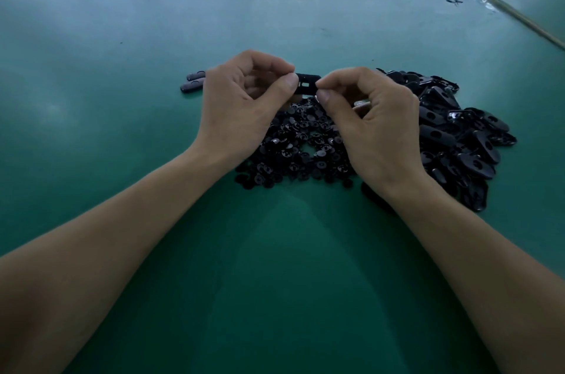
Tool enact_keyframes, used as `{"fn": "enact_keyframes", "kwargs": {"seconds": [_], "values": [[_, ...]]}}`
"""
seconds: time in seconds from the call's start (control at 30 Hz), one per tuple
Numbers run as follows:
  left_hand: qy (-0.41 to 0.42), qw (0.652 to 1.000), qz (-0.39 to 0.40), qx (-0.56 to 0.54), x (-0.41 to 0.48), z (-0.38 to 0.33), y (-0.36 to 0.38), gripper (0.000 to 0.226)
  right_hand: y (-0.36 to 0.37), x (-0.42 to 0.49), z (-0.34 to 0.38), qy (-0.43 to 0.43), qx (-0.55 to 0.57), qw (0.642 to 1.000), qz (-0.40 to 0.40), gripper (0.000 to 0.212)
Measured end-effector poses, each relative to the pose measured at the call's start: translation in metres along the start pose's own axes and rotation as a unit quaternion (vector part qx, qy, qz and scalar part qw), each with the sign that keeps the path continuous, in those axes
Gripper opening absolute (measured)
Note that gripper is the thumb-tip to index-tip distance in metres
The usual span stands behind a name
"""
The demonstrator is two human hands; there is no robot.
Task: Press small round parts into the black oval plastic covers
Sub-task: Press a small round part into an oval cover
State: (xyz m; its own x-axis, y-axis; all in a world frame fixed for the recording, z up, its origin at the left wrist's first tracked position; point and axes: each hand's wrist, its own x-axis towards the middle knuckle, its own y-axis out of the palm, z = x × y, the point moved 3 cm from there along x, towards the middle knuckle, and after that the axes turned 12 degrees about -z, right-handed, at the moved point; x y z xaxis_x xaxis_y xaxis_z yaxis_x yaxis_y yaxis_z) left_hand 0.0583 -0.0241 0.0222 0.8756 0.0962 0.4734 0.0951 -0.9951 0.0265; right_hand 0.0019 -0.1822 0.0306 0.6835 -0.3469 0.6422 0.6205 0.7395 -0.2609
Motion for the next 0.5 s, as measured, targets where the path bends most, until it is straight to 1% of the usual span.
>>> {"fn": "enact_keyframes", "kwargs": {"seconds": [0.13,0.3,0.5], "values": [[-0.017,1.000,0.019,-0.009,-0.0021,0.0022,0.0010,0.014,0.0018,0.0006,-0.0006,0.013,0.004,1.000,-0.001,0.012],[-0.015,0.999,0.029,0.001,-0.0023,0.0032,0.0010,0.019,0.0027,0.0023,-0.0046,0.071,0.037,0.997,0.012,0.014],[0.000,0.998,0.054,0.019,-0.0046,0.0009,0.0030,0.020,0.0032,0.0030,-0.0038,0.070,0.036,0.997,0.019,0.013]]}}
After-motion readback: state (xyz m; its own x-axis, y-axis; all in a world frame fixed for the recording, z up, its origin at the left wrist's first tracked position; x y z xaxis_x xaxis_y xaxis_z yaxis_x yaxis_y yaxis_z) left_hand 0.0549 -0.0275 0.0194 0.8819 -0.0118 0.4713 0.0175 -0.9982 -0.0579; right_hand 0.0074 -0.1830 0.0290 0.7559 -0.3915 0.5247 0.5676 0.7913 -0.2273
